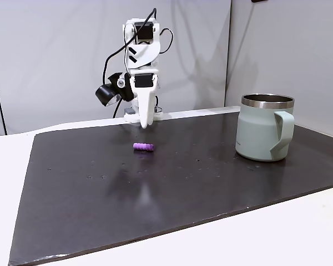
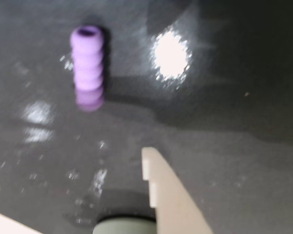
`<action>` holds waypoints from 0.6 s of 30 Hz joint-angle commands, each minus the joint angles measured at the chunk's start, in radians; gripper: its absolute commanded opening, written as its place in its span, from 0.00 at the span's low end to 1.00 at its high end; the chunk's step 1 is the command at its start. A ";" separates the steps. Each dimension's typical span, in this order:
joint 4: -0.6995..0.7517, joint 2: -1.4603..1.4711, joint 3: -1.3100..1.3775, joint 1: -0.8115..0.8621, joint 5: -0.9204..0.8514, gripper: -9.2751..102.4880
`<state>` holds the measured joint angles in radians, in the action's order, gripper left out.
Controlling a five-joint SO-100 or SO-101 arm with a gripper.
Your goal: Grasp a pengrip and put it in the cup.
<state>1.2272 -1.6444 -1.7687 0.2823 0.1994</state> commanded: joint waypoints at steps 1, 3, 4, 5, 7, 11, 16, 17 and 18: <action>-0.017 0.084 0.077 0.011 0.009 0.35; -0.028 0.135 0.087 0.011 0.009 0.35; -0.035 0.156 0.091 0.011 0.009 0.35; -0.041 0.176 0.094 0.011 0.009 0.35; -0.051 0.213 0.104 0.014 0.009 0.35; -0.060 0.275 0.129 0.020 0.009 0.35; -0.077 0.321 0.132 0.038 0.006 0.34; -0.080 0.330 0.132 0.044 0.006 0.34; -0.083 0.336 0.130 0.051 0.006 0.34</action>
<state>1.1750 -1.3238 -1.6644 0.3129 0.2025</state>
